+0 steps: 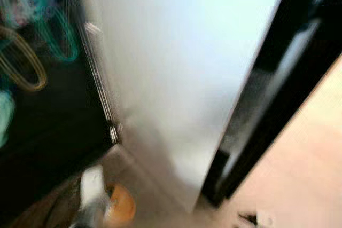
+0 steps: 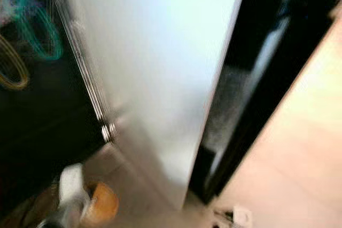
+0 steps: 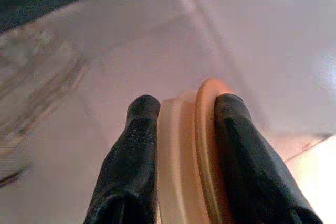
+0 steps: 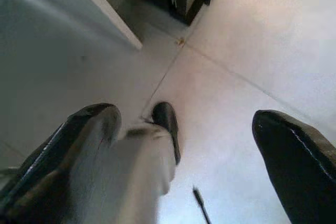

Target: Restocking fridge

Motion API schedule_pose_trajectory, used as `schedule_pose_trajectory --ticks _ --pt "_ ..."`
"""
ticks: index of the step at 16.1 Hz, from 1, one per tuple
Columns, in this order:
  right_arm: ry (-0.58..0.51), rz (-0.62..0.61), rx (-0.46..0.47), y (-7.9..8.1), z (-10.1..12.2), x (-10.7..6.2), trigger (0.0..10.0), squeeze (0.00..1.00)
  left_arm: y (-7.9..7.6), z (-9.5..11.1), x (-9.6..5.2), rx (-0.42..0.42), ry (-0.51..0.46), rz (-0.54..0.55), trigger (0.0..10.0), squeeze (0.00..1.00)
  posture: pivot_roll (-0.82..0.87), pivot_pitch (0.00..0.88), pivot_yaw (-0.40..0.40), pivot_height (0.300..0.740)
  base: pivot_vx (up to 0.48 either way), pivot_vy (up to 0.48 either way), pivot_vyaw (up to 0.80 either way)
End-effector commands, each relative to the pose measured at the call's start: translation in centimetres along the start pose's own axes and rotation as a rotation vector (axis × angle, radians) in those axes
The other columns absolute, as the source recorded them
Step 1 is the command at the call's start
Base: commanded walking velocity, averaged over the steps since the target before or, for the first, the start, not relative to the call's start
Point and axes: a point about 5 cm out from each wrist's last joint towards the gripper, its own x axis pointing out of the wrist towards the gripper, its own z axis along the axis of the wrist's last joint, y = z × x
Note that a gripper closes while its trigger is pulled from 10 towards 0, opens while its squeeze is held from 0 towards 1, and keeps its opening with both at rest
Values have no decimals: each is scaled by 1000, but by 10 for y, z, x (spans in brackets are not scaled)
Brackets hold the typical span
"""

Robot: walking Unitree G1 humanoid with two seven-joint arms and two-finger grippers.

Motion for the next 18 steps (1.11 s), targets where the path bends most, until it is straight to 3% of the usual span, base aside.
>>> schedule_pose_trajectory --ticks 1,2,6,8,11,13,14,15,17,18 --pt "-1 -17 15 -5 -1 -1 10000 0 -2 -3 0 -15 19 7 10000 0 68 0 24 740 0 0 -800" --pt "-10 -16 10 -4 0 -1 10000 0 2 -15 -2 -3 53 21 10000 0 62 0 28 740 0 0 -800" --pt "-85 -82 53 -6 4 -1 10000 0 8 -22 -4 40 75 27 10000 0 57 0 37 740 0 0 -162" --pt "-108 -95 32 -7 7 -1 10000 0 14 -26 -4 50 87 37 10000 0 59 0 40 740 0 0 0" --pt "-217 -167 106 -9 12 -4 10000 0 26 -38 -8 77 126 48 10000 0 43 0 47 740 0 0 0" --pt "-284 -196 33 -11 18 -6 10000 0 32 -47 -11 123 150 46 10000 0 37 0 51 740 0 0 0" --pt "-390 -230 17 -23 44 -10 10000 0 33 -51 -12 159 161 34 10000 0 39 0 49 740 0 0 0" --pt "-582 -251 13 -43 100 -24 10000 0 35 -53 -13 161 167 35 10000 0 38 0 45 740 0 0 0" --pt "-674 -248 10 -43 119 -31 10000 0 37 -55 -13 161 171 41 10000 0 37 0 44 740 0 0 0" --pt "-798 -223 -66 -31 142 -39 10000 0 40 -57 -15 176 177 41 10000 0 37 0 41 740 0 0 0"
